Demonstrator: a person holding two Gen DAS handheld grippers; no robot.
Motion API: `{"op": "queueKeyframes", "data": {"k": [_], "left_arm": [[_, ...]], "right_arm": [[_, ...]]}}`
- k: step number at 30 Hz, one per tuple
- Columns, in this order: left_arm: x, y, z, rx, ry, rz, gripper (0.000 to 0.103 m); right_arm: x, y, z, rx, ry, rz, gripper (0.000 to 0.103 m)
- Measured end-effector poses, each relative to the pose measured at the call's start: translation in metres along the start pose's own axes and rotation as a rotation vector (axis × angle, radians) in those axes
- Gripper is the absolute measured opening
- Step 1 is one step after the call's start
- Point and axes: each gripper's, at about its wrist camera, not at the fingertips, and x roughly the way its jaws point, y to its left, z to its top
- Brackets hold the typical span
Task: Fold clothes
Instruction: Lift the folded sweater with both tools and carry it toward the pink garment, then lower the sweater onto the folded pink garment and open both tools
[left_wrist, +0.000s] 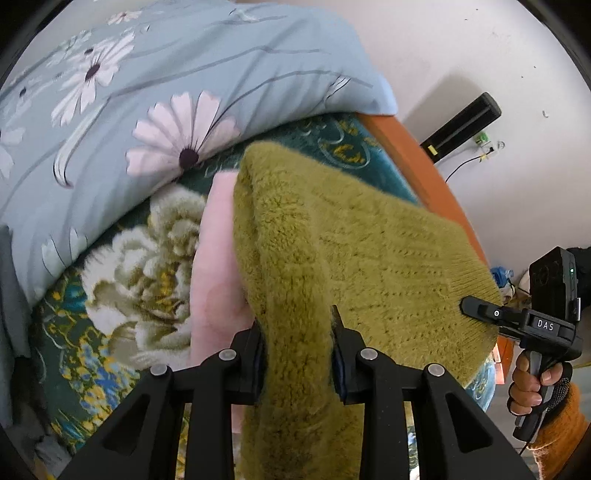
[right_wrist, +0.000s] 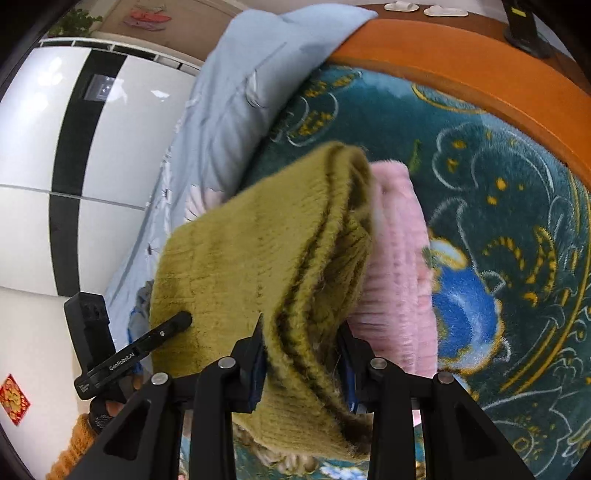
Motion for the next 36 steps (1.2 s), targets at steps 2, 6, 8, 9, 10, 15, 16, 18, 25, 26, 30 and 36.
{"op": "queueKeyframes", "data": {"k": [2, 6, 8, 9, 10, 15, 16, 18, 25, 26, 30, 36], "left_arm": [[0.008, 0.008, -0.007, -0.021, 0.005, -0.004, 0.031], [0.016, 0.02, -0.015, -0.057, -0.005, -0.012, 0.032], [0.018, 0.022, -0.014, -0.07, -0.011, -0.009, 0.032], [0.017, 0.02, -0.012, -0.072, -0.017, -0.005, 0.032], [0.015, 0.017, -0.01, -0.066, -0.028, -0.003, 0.031], [0.007, 0.009, -0.002, -0.015, -0.043, 0.009, 0.031], [0.01, 0.012, -0.003, -0.026, -0.029, 0.011, 0.031], [0.013, 0.016, -0.005, -0.05, -0.022, 0.012, 0.032], [-0.019, 0.023, -0.002, -0.14, -0.049, 0.019, 0.039], [-0.026, 0.023, -0.002, -0.143, -0.061, 0.017, 0.04], [-0.027, 0.011, -0.008, -0.111, -0.064, 0.011, 0.04], [-0.028, -0.008, -0.018, -0.063, -0.069, 0.003, 0.04]], "right_arm": [[0.004, -0.004, -0.001, 0.004, 0.002, 0.001, 0.035], [0.008, -0.003, -0.003, -0.025, 0.003, -0.018, 0.035], [0.005, 0.003, -0.004, -0.05, -0.011, -0.034, 0.035], [0.003, 0.006, -0.005, -0.063, -0.018, -0.042, 0.035], [0.002, 0.008, -0.005, -0.076, -0.025, -0.051, 0.035], [0.001, 0.012, -0.006, -0.097, -0.02, -0.067, 0.035], [0.0, 0.011, -0.006, -0.094, -0.017, -0.066, 0.035], [0.0, 0.01, -0.005, -0.087, -0.01, -0.065, 0.036], [-0.017, 0.014, -0.001, -0.138, 0.0, -0.102, 0.042], [-0.023, 0.015, 0.001, -0.147, -0.015, -0.12, 0.042], [-0.052, 0.019, 0.005, -0.166, -0.115, -0.226, 0.043], [-0.032, 0.066, -0.015, -0.311, -0.062, -0.131, 0.043]]}}
